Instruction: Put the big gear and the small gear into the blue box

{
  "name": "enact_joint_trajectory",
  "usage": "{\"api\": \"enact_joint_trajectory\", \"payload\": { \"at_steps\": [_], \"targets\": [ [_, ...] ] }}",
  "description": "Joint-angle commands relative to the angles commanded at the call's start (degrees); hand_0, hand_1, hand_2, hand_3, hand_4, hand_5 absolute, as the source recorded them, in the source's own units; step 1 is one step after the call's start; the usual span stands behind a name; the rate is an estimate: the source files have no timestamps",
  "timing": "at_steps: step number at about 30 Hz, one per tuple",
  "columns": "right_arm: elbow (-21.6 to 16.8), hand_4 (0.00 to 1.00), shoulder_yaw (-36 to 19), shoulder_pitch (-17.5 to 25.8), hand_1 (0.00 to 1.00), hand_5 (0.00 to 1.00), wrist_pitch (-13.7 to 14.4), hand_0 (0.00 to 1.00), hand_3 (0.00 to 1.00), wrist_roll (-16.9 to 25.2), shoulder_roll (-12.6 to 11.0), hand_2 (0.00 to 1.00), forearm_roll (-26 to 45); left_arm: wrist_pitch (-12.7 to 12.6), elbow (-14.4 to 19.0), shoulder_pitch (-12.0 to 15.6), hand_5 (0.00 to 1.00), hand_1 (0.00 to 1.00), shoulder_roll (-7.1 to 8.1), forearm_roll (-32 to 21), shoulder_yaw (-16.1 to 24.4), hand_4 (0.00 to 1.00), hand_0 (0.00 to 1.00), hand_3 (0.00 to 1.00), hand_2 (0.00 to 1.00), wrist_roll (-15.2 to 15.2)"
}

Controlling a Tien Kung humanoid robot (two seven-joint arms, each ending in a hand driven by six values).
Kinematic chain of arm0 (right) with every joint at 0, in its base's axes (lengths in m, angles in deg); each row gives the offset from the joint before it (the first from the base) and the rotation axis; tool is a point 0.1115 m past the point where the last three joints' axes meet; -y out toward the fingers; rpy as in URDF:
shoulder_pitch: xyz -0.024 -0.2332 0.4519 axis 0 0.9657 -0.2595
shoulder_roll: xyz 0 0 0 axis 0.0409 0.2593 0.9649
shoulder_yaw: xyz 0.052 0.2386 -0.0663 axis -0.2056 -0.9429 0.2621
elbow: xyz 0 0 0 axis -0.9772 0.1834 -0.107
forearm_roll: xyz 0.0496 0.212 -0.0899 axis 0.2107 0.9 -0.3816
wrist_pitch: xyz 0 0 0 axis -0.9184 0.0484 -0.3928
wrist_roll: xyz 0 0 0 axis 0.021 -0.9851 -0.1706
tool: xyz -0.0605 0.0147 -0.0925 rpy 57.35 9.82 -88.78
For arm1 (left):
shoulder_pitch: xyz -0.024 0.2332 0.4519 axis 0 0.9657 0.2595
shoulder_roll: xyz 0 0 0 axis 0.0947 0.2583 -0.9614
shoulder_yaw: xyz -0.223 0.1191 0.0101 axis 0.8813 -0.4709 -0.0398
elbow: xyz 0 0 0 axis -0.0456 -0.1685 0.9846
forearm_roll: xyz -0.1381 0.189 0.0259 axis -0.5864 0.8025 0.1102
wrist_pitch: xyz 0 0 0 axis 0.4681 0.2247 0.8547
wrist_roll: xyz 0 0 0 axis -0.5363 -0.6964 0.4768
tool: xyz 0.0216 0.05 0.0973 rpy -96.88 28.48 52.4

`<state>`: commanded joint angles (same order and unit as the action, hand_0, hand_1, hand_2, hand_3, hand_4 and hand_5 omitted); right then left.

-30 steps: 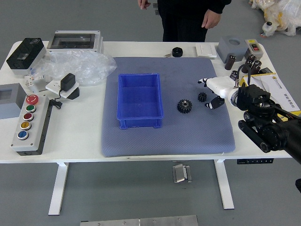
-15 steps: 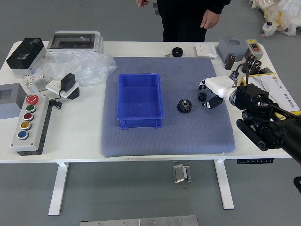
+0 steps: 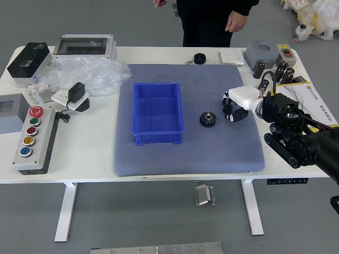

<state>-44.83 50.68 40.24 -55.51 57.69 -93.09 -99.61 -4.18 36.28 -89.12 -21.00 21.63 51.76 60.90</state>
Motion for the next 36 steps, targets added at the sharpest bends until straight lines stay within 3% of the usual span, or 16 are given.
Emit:
{"api": "enact_joint_trajectory", "payload": {
  "at_steps": [12, 13, 18, 20, 36],
  "targets": [
    [2.3, 0.705, 2.3, -0.9, 0.523, 0.250, 1.8, 0.569, 0.646, 0.8, 0.6, 0.639, 1.3, 0.0, 0.0, -0.1, 0.293, 0.832, -0.03, -0.1, -0.1, 0.701, 0.863, 0.836, 0.818, 0.0],
    [2.4, 0.662, 2.4, -0.9, 0.494, 0.253, 2.1, 0.543, 0.637, 0.8, 0.7, 0.596, 1.4, 0.0, 0.0, -0.1, 0.295, 0.833, -0.03, -0.1, -0.1, 0.703, 0.863, 0.836, 0.817, 0.0],
    [2.6, 0.662, 2.8, -1.0, 0.494, 0.253, 3.8, 0.543, 0.637, 1.1, 0.8, 0.596, 1.6, 0.0, 0.0, -0.1, 0.295, 0.833, -0.07, -0.1, 0.0, 0.703, 0.863, 0.836, 0.817, 0.0],
    [2.6, 0.615, 2.9, -1.0, 0.477, 0.258, 4.2, 0.518, 0.637, 1.1, 0.8, 0.567, 1.6, 0.0, 0.0, -0.1, 0.297, 0.831, -0.09, -0.1, 0.0, 0.703, 0.863, 0.836, 0.816, 0.0],
    [2.7, 0.622, 3.9, -0.7, 0.479, 0.259, 3.8, 0.520, 0.634, 0.9, 0.9, 0.566, 2.0, 0.0, 0.0, -0.1, 0.298, 0.832, -0.15, -0.2, -0.1, 0.704, 0.862, 0.837, 0.816, 0.0]
  ]
}}
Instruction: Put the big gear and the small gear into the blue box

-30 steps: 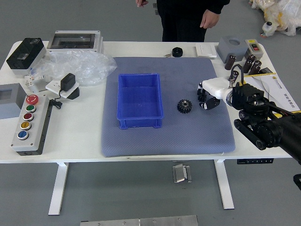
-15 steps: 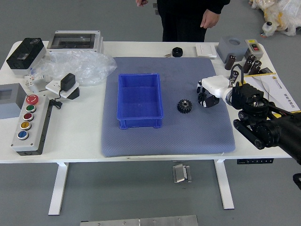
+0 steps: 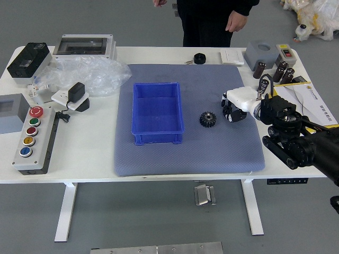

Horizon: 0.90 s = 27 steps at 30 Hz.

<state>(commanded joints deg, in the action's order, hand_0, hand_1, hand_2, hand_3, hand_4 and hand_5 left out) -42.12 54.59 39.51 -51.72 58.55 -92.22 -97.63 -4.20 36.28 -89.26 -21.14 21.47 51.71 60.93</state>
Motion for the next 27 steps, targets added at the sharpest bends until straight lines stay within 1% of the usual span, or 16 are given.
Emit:
{"api": "enact_joint_trajectory", "payload": {
  "at_steps": [1, 6, 7, 8, 12, 13, 18, 19, 20, 27],
  "targets": [
    [0.0, 0.633, 0.1, 0.0, 0.492, 0.264, -0.1, 0.522, 0.639, 0.0, 0.0, 0.576, 0.0, 0.0, 0.0, 0.0, 0.298, 0.832, 0.00, 0.0, 0.0, 0.704, 0.862, 0.837, 0.816, 0.0],
    [0.3, 0.633, 0.2, 0.2, 0.492, 0.264, -0.2, 0.522, 0.639, -0.2, 0.1, 0.576, 0.2, 0.0, 0.0, 0.0, 0.298, 0.832, 0.00, -0.1, -0.1, 0.704, 0.862, 0.837, 0.816, 0.0],
    [0.3, 0.604, 0.3, 0.2, 0.483, 0.250, -0.1, 0.520, 0.637, -0.2, 0.1, 0.568, 0.2, 0.0, 0.0, 0.0, 0.300, 0.832, 0.00, -0.1, -0.1, 0.705, 0.862, 0.837, 0.816, 0.0],
    [0.4, 0.604, 0.3, 0.3, 0.483, 0.250, 0.0, 0.520, 0.637, -0.2, 0.1, 0.568, 0.2, 0.0, 0.0, 0.0, 0.300, 0.832, 0.01, -0.1, -0.1, 0.705, 0.862, 0.837, 0.816, 0.0],
    [0.4, 0.604, 0.4, 0.3, 0.483, 0.250, 0.8, 0.520, 0.637, -0.3, 0.2, 0.568, 0.3, 0.0, 0.0, 0.0, 0.300, 0.832, 0.05, -0.1, -0.2, 0.705, 0.862, 0.837, 0.816, 0.0],
    [0.4, 0.561, 0.4, 0.3, 0.467, 0.229, 1.1, 0.537, 0.624, -0.3, 0.2, 0.539, 0.3, 0.0, 0.0, 0.0, 0.301, 0.832, 0.06, -0.1, -0.2, 0.707, 0.862, 0.837, 0.816, 0.0],
    [0.2, 0.561, 0.3, 0.3, 0.467, 0.229, 2.1, 0.537, 0.624, -0.1, 0.1, 0.539, 0.2, 0.0, 0.0, 0.0, 0.301, 0.832, 0.10, 0.0, -0.2, 0.707, 0.862, 0.837, 0.816, 0.0],
    [0.2, 0.539, 0.3, 0.3, 0.459, 0.231, 2.3, 0.542, 0.617, -0.1, 0.0, 0.525, 0.2, 0.0, 0.0, 0.0, 0.302, 0.832, 0.12, 0.0, -0.2, 0.706, 0.861, 0.837, 0.816, 0.0],
    [0.1, 0.539, 0.2, 0.2, 0.459, 0.231, 2.5, 0.542, 0.617, -0.1, 0.0, 0.525, 0.2, 0.0, 0.0, 0.0, 0.302, 0.832, 0.13, 0.0, -0.2, 0.706, 0.861, 0.837, 0.816, 0.0],
    [0.0, 0.529, 0.2, 0.2, 0.457, 0.232, 2.9, 0.551, 0.608, 0.0, -0.2, 0.517, 0.2, 0.0, 0.0, 0.0, 0.307, 0.832, 0.21, 0.1, -0.2, 0.707, 0.861, 0.836, 0.816, 0.0]
  ]
}}
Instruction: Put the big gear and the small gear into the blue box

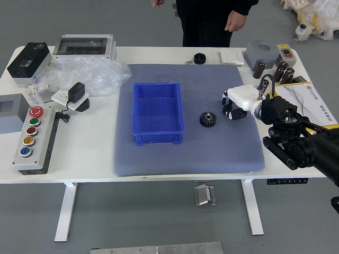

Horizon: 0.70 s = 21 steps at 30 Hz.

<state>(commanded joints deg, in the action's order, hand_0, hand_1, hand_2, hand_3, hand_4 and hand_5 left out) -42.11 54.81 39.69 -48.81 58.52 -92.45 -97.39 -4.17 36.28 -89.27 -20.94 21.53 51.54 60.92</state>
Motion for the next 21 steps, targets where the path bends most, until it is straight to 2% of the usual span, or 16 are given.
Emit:
{"api": "enact_joint_trajectory", "payload": {
  "at_steps": [15, 16, 21],
  "targets": [
    [0.7, 0.546, 0.3, 0.4, 0.452, 0.233, -0.4, 0.539, 0.609, -0.2, 0.3, 0.509, 0.4, 0.0, 0.0, 0.0, 0.307, 0.832, -0.01, 0.2, 0.1, 0.708, 0.861, 0.836, 0.816, 0.0],
    [0.7, 0.517, 0.3, 0.5, 0.458, 0.211, -0.4, 0.565, 0.619, -0.2, 0.3, 0.514, 0.5, 0.0, 0.0, 0.0, 0.308, 0.832, -0.01, 0.2, 0.2, 0.708, 0.861, 0.835, 0.815, 0.0],
    [0.6, 0.517, 0.2, 0.5, 0.458, 0.211, 0.1, 0.565, 0.619, -0.2, 0.3, 0.514, 0.3, 0.0, 0.0, 0.0, 0.308, 0.832, -0.01, 0.2, 0.2, 0.708, 0.861, 0.835, 0.815, 0.0]
  ]
}}
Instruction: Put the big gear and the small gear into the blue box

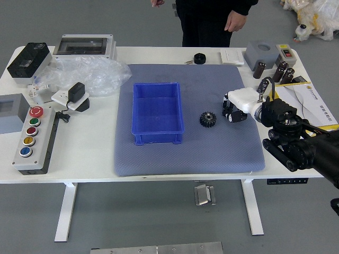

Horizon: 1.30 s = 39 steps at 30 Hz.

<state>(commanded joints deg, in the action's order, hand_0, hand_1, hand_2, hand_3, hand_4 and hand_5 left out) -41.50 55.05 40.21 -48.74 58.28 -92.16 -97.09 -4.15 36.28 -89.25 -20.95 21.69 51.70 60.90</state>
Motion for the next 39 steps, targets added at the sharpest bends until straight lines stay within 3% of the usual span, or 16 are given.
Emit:
{"api": "enact_joint_trajectory", "payload": {
  "at_steps": [20, 31, 39],
  "targets": [
    [-1.6, 0.492, -1.0, -0.5, 0.441, 0.182, 0.3, 0.582, 0.613, -0.2, -1.6, 0.492, -0.9, 0.0, 0.0, 0.1, 0.308, 0.831, 0.19, -0.1, 0.3, 0.708, 0.861, 0.835, 0.816, 0.1],
    [-8.0, 0.484, -2.1, -1.3, 0.443, 0.155, -0.3, 0.599, 0.616, -1.1, -4.6, 0.495, -2.3, 0.0, 0.0, 0.3, 0.307, 0.832, 0.56, -0.2, 0.5, 0.707, 0.861, 0.835, 0.815, 0.1],
    [-16.2, 0.484, -2.6, -2.0, 0.444, 0.153, -0.8, 0.601, 0.617, -2.4, -6.9, 0.493, -3.6, -0.1, 0.0, 0.4, 0.307, 0.832, 0.87, -0.1, 0.7, 0.708, 0.861, 0.835, 0.815, 0.1]
  ]
}}
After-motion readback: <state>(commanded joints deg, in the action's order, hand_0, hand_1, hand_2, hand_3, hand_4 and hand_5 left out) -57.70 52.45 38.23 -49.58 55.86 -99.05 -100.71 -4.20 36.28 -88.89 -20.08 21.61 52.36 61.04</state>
